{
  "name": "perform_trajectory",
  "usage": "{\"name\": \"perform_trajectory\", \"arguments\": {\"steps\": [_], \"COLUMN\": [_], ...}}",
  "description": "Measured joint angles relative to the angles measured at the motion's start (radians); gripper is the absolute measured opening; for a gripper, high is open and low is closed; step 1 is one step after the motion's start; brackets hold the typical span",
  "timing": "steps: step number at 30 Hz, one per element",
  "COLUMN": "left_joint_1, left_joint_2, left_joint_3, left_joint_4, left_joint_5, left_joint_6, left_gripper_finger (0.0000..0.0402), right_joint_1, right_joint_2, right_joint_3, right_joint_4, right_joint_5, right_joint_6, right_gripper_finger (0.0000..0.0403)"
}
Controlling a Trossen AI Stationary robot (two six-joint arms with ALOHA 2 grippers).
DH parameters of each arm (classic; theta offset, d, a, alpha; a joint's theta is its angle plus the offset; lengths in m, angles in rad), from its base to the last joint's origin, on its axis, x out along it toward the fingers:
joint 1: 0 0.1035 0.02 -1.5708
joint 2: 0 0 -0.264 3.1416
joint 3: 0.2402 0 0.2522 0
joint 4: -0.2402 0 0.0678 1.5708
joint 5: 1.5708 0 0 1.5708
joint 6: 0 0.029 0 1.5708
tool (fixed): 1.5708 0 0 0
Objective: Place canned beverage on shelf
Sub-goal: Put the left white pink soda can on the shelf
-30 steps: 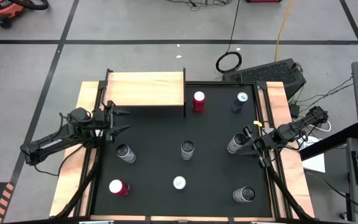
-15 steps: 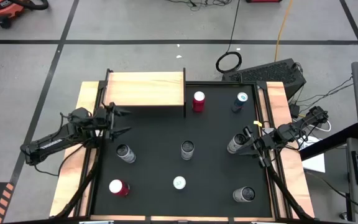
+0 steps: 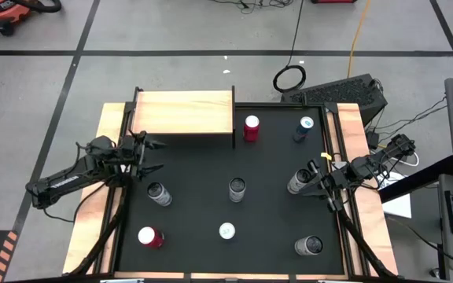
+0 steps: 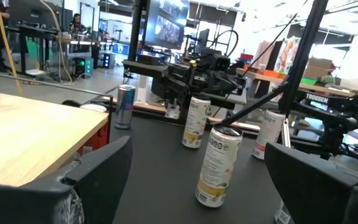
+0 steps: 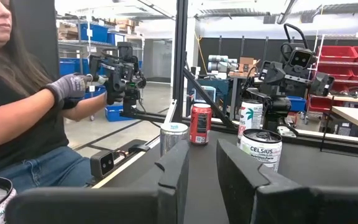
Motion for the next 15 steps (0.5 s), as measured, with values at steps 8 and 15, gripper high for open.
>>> {"name": "perform_trajectory", "arguments": {"steps": [8,15], "left_joint_1": [0.000,0.000], "left_joint_2": [0.000,0.000], "left_joint_3": [0.000,-0.002], "left_joint_4": [0.004,-0.009], "left_joint_5": [-0.067,-0.107], "left_joint_6": [0.001,0.001], "left_gripper_finger": [0.0373,0.0373], "right_joint_1": [0.000,0.000], "right_joint_2": [0.000,0.000], "right_joint_3": [0.000,0.000], "right_joint_4": [0.000,0.000], "right_joint_5": [0.000,0.000], "right_joint_6": [0.000,0.000], "right_gripper_finger": [0.0068,0.0068]}}
